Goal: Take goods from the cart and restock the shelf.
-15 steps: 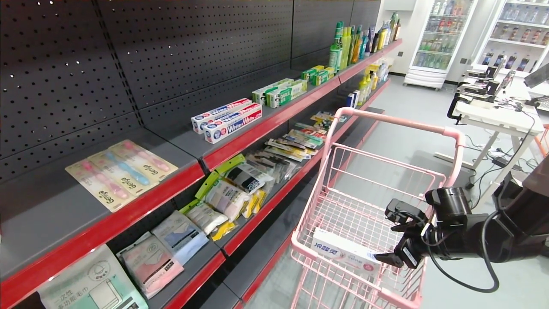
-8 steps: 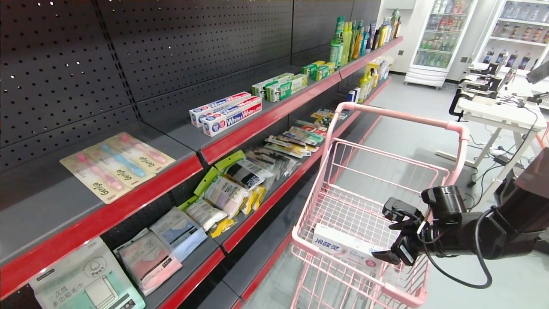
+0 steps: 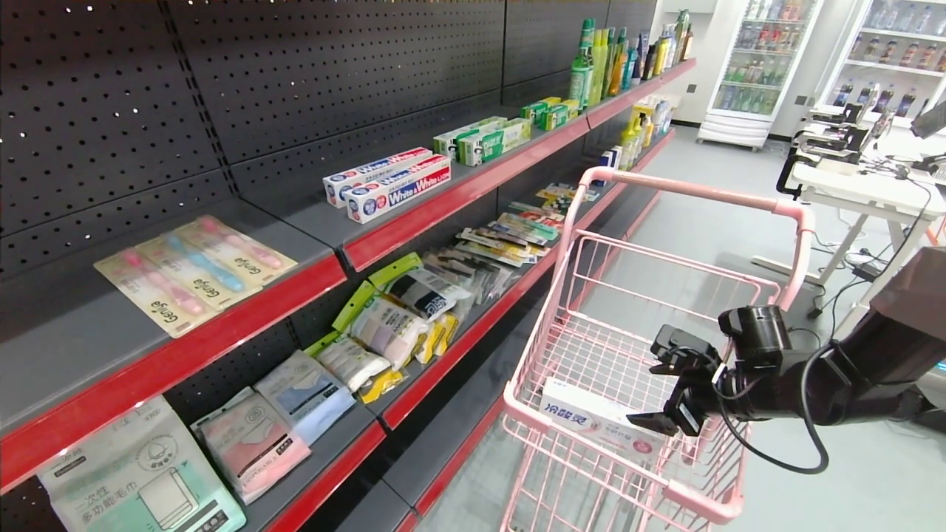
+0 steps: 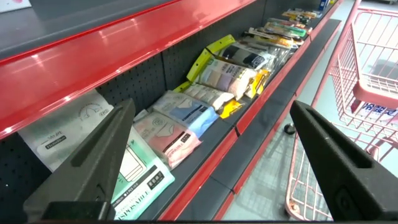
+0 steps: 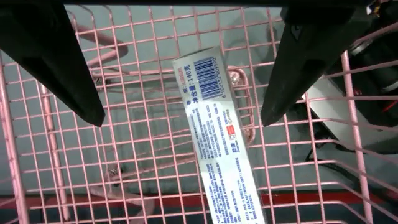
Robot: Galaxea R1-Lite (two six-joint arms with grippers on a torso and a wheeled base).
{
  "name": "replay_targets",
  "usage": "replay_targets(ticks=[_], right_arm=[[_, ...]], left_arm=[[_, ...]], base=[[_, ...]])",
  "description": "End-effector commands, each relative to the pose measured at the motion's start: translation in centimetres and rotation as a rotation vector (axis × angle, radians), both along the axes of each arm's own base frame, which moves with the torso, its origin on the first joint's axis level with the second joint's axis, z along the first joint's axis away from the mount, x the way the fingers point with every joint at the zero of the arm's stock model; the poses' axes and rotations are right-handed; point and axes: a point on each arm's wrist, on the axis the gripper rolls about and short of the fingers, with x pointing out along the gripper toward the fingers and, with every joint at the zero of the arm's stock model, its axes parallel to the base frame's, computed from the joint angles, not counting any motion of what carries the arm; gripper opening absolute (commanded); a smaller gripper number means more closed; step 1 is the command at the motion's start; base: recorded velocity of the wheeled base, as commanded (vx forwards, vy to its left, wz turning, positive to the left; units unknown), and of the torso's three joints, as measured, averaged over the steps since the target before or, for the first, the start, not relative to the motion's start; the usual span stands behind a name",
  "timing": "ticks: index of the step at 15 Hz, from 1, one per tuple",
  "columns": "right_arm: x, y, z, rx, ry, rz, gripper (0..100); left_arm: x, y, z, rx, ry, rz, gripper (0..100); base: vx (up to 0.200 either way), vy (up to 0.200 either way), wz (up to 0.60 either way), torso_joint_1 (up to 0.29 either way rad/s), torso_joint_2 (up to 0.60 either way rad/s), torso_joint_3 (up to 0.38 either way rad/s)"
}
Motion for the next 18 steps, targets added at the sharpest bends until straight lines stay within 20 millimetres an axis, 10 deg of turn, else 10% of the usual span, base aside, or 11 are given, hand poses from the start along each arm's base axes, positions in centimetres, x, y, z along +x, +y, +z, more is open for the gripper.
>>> replay_targets(ticks=[1,18], right_arm=[[0.4,-0.1,-1.9,-0.005,0.035,0.03,100],[4.6,-0.5,-7.2,0.009,0.098,0.179,100]], left_arm=[[0.0,0.0,0.0,0.0,0.001,0.0,100],[0.0,0.0,0.0,0.0,0.001,0.0,100]], base=[[0.0,0.0,0.0,0.0,0.0,0.0],[0.0,0.0,0.0,0.0,0.0,0.0]])
